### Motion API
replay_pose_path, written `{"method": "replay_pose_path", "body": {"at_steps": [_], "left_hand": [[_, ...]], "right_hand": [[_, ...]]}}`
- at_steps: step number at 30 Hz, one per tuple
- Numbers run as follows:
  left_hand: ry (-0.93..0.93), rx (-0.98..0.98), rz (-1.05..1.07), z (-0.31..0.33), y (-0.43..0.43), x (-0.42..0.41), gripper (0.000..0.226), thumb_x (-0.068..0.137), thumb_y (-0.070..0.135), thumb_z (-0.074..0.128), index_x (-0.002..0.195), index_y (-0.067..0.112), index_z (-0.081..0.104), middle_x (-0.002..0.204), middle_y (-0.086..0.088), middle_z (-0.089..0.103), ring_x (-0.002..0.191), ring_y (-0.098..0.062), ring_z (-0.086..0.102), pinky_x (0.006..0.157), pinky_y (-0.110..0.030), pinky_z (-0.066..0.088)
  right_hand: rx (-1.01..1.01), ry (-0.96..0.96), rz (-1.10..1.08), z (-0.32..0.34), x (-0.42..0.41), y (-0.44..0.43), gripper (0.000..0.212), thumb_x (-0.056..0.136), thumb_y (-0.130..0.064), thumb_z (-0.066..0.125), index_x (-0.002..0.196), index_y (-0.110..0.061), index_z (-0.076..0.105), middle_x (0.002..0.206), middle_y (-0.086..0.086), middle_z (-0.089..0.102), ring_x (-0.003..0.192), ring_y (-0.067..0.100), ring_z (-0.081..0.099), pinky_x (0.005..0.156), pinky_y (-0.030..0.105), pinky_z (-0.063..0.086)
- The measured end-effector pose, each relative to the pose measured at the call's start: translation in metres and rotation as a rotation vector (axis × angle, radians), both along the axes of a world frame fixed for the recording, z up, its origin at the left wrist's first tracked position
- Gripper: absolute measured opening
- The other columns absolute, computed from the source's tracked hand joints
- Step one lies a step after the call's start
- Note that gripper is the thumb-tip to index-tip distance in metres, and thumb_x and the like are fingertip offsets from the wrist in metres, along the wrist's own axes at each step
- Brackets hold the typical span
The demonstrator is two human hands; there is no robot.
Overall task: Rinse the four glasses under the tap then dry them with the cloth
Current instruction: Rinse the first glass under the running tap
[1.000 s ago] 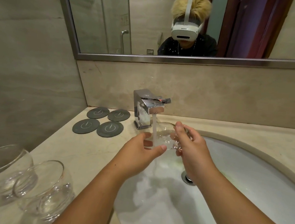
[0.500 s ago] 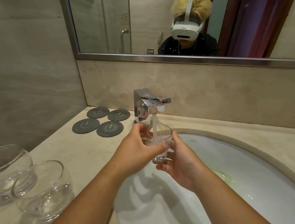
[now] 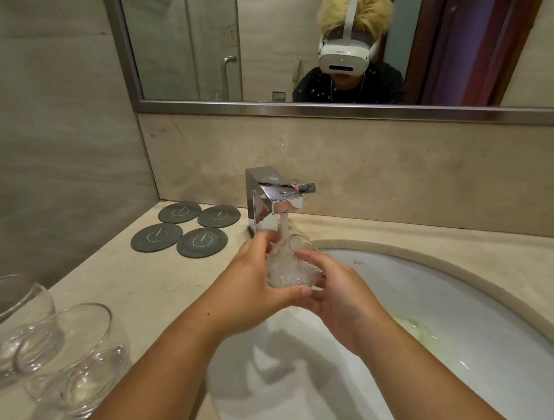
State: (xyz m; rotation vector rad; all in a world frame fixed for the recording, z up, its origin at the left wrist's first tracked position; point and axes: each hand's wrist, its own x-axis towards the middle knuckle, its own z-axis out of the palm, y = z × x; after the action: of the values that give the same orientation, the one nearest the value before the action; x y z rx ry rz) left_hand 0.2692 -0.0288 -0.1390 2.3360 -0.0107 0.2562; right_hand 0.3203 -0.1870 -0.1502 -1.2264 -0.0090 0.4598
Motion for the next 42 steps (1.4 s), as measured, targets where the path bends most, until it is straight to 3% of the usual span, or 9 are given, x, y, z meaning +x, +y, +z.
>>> {"method": "replay_pose_path", "body": {"at_steps": [3, 7, 12, 17, 20, 26, 31, 36, 42], "left_hand": [[0.051, 0.034, -0.026, -0.002, 0.001, -0.002, 0.077, 0.078, 0.047, 0.089, 0.143, 0.038, 0.048, 0.133, 0.020, 0.063, 0.115, 0.006, 0.063, 0.097, -0.017, 0.051], [-0.002, 0.062, 0.042, -0.003, 0.001, -0.001, 0.066, 0.074, 0.044, 0.093, 0.130, 0.035, 0.058, 0.114, 0.022, 0.069, 0.096, 0.019, 0.061, 0.076, -0.001, 0.044], [-0.056, -0.001, 0.193, -0.003, 0.003, 0.001, 0.065, 0.074, 0.038, 0.094, 0.129, 0.036, 0.060, 0.102, 0.029, 0.065, 0.085, 0.021, 0.058, 0.069, 0.002, 0.040], [-0.078, 0.041, 0.322, 0.001, 0.003, 0.002, 0.073, 0.071, 0.056, 0.090, 0.133, 0.033, 0.059, 0.119, 0.014, 0.069, 0.111, -0.012, 0.064, 0.082, -0.026, 0.047], [-0.051, 0.062, 0.328, -0.002, 0.005, 0.003, 0.074, 0.069, 0.058, 0.091, 0.130, 0.034, 0.057, 0.118, 0.013, 0.070, 0.111, -0.016, 0.066, 0.089, -0.034, 0.054], [-0.082, 0.217, 0.219, -0.004, 0.004, 0.002, 0.080, 0.067, 0.056, 0.088, 0.137, 0.039, 0.053, 0.118, 0.022, 0.064, 0.120, -0.017, 0.055, 0.100, -0.038, 0.044], [-0.101, 0.249, 0.182, -0.005, 0.004, 0.004, 0.075, 0.071, 0.039, 0.089, 0.136, 0.043, 0.052, 0.106, 0.033, 0.049, 0.122, -0.013, 0.049, 0.093, -0.032, 0.033], [-0.115, 0.229, 0.200, -0.006, 0.006, 0.003, 0.081, 0.068, 0.044, 0.092, 0.137, 0.043, 0.051, 0.107, 0.034, 0.049, 0.124, -0.010, 0.048, 0.097, -0.033, 0.036], [-0.080, 0.248, 0.186, -0.005, 0.005, 0.003, 0.088, 0.067, 0.043, 0.095, 0.141, 0.045, 0.048, 0.101, 0.035, 0.047, 0.127, -0.012, 0.051, 0.107, -0.041, 0.042]], "right_hand": [[0.005, 0.019, 0.009, -0.002, 0.001, 0.001, 0.026, 0.104, -0.024, 0.059, 0.117, -0.011, 0.078, 0.109, 0.016, 0.080, 0.081, 0.030, 0.074, 0.062, 0.032, 0.058], [-0.036, -0.018, -0.006, 0.000, 0.002, -0.002, 0.023, 0.106, -0.025, 0.059, 0.112, -0.012, 0.077, 0.101, 0.011, 0.079, 0.084, 0.031, 0.075, 0.075, 0.043, 0.062], [-0.430, -0.470, -0.296, 0.004, 0.009, -0.013, 0.027, 0.101, -0.015, 0.055, 0.091, -0.027, 0.077, 0.097, -0.013, 0.076, 0.081, 0.015, 0.069, 0.058, 0.026, 0.050], [-0.409, -0.639, -0.165, 0.009, 0.001, -0.013, 0.032, 0.097, -0.005, 0.052, 0.097, -0.029, 0.073, 0.075, -0.026, 0.067, 0.061, 0.002, 0.056, 0.054, 0.010, 0.040], [-0.462, -0.739, -0.139, 0.013, -0.004, -0.009, 0.038, 0.094, -0.003, 0.054, 0.109, -0.034, 0.070, 0.097, -0.025, 0.069, 0.069, 0.006, 0.056, 0.059, 0.009, 0.041], [-0.692, -0.695, 0.193, 0.005, -0.003, -0.004, 0.020, 0.089, -0.019, 0.066, 0.098, -0.032, 0.079, 0.088, -0.020, 0.073, 0.064, -0.001, 0.060, 0.061, 0.015, 0.048], [-0.721, -0.801, 0.226, 0.003, -0.003, -0.001, 0.055, 0.087, -0.011, 0.067, 0.139, -0.031, 0.067, 0.133, -0.022, 0.060, 0.116, -0.003, 0.061, 0.090, 0.012, 0.050], [-0.589, -0.497, 0.318, 0.006, -0.005, -0.001, 0.027, 0.093, -0.008, 0.062, 0.109, -0.024, 0.079, 0.097, -0.012, 0.077, 0.076, 0.010, 0.073, 0.053, 0.026, 0.050], [-0.373, -0.367, 0.325, 0.011, 0.000, -0.010, 0.027, 0.077, -0.011, 0.063, 0.096, -0.013, 0.081, 0.092, 0.007, 0.079, 0.069, 0.020, 0.072, 0.057, 0.032, 0.056]]}}
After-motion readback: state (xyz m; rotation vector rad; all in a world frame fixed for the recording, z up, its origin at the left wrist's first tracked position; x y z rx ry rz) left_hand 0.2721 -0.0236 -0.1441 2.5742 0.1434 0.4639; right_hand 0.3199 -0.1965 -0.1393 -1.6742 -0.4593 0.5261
